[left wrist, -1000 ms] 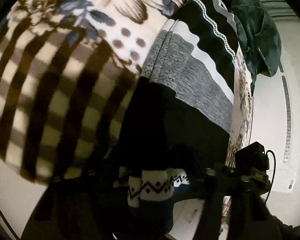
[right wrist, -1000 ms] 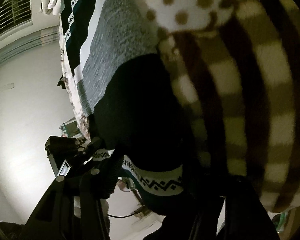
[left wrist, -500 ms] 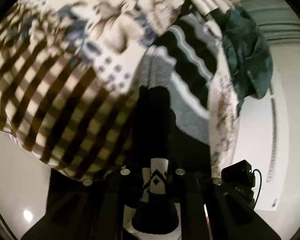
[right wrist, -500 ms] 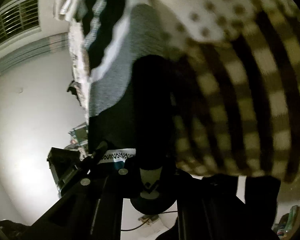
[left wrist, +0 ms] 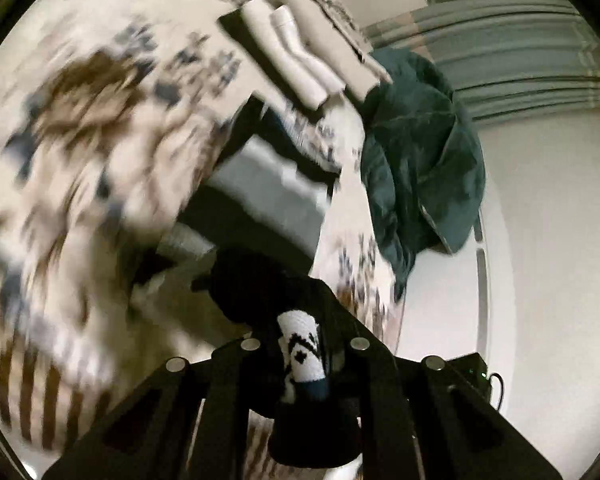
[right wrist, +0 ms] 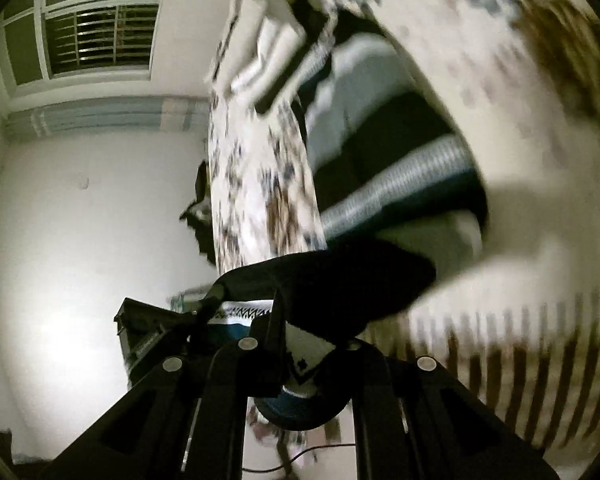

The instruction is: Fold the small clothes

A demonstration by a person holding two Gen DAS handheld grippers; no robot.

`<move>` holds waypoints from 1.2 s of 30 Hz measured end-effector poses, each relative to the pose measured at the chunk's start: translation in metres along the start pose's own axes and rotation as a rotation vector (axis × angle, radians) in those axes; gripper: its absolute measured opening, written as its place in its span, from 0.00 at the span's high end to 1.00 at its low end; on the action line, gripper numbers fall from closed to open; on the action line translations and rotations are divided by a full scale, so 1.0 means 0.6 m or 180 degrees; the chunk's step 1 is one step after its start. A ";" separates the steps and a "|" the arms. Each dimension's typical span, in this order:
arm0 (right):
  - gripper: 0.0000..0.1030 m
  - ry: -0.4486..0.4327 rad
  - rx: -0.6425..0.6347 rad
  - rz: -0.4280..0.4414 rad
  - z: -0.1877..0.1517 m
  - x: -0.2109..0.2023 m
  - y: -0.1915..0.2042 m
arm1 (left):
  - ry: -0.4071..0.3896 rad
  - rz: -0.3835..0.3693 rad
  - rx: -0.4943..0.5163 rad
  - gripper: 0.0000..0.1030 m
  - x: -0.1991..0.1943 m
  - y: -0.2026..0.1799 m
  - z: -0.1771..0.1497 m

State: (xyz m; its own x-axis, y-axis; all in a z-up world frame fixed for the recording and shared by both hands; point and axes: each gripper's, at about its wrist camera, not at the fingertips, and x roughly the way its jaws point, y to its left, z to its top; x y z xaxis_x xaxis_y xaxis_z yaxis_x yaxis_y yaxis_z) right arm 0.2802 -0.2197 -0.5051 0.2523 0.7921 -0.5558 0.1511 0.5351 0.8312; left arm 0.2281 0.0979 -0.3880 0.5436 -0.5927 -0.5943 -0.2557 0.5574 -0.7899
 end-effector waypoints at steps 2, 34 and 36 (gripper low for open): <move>0.90 -0.0116 -0.0023 -0.0058 0.077 0.016 0.013 | 0.0023 -0.0038 0.0015 0.90 0.032 -0.003 0.051; 0.30 -0.0008 -0.0514 -0.1337 0.466 0.161 -0.025 | 0.0528 0.0606 0.0604 0.37 0.357 0.051 0.366; 0.30 0.0160 -0.0731 -0.1570 0.465 0.195 -0.023 | 0.0604 0.0699 0.0670 0.37 0.387 0.046 0.373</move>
State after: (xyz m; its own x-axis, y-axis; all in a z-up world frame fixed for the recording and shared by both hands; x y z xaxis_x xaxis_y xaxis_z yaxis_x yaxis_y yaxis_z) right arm 0.5741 -0.2161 -0.5771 0.1576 0.4409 -0.8836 0.0258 0.8926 0.4500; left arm 0.5261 0.1061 -0.5138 0.3307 -0.5320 -0.7795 -0.1689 0.7793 -0.6035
